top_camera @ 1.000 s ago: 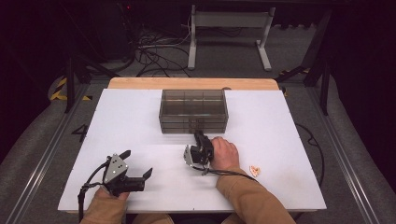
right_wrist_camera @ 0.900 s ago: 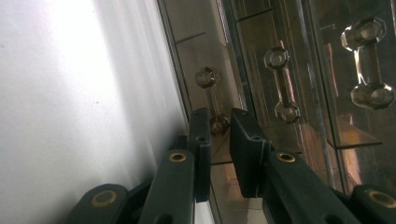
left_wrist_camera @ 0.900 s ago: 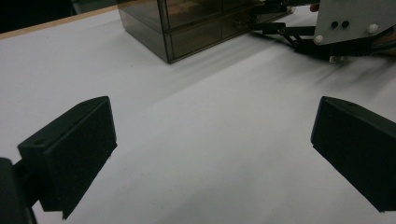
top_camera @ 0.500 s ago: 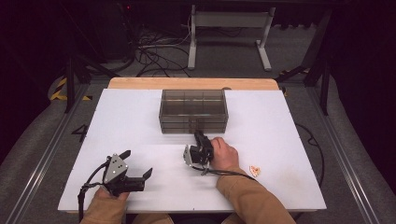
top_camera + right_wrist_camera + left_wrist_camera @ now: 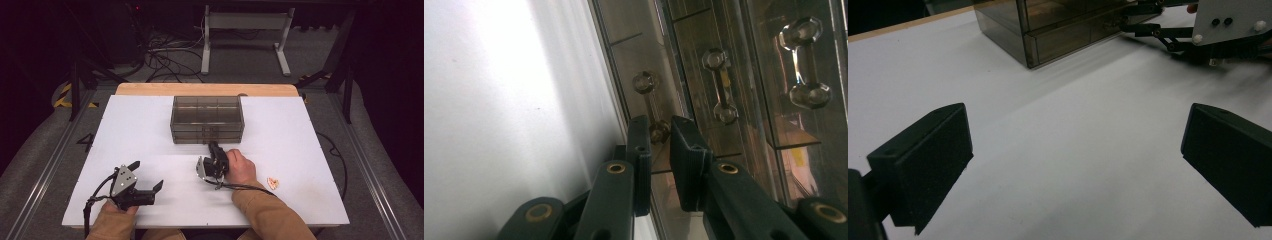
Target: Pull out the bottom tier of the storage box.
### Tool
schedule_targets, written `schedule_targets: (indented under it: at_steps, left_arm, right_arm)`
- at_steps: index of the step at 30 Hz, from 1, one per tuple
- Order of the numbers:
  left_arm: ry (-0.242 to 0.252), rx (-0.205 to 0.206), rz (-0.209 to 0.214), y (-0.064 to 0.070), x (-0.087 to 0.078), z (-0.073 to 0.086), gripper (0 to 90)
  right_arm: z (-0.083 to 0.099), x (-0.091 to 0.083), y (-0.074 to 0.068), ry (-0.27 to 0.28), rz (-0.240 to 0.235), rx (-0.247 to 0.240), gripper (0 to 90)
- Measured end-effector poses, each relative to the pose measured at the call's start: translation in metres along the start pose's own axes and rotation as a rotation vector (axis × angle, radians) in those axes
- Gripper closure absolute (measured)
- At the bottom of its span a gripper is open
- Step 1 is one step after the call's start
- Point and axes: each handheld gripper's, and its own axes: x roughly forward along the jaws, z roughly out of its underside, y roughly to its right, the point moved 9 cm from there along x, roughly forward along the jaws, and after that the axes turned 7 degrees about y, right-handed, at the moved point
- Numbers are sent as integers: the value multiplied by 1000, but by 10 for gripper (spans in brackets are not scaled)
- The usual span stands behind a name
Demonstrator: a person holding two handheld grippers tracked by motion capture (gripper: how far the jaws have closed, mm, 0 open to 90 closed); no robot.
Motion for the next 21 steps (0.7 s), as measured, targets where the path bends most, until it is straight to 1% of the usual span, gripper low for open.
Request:
schedule_targets:
  at_steps: [2,7,8,9,11,13,15,18,21]
  left_arm:
    - [1,-5,2,0,0,0,8]
    - [1,1,0,0,0,0,8]
    - [2,-3,2,1,0,0,8]
    - [1,-3,2,1,0,0,8]
    - [1,-3,1,1,0,0,8]
    - [1,1,-1,0,0,0,8]
    - [1,-3,1,1,0,0,8]
    - [0,1,0,0,0,0,8]
    - [0,-3,1,1,0,0,8]
  right_arm:
    - [0,-1,0,1,0,7,796]
    - [-4,-6,-3,7,-14,9,794]
    - [-5,-7,-4,9,-17,11,803]
    - [-6,-9,-3,19,-3,9,873]
    - [-7,-10,-3,16,-9,25,859]
    - [-6,-10,-4,16,-21,15,816]
    - [-7,-11,-4,18,-22,32,808]
    - [-6,-11,-3,16,-23,39,801]
    - [-5,-11,-1,6,-43,69,780]
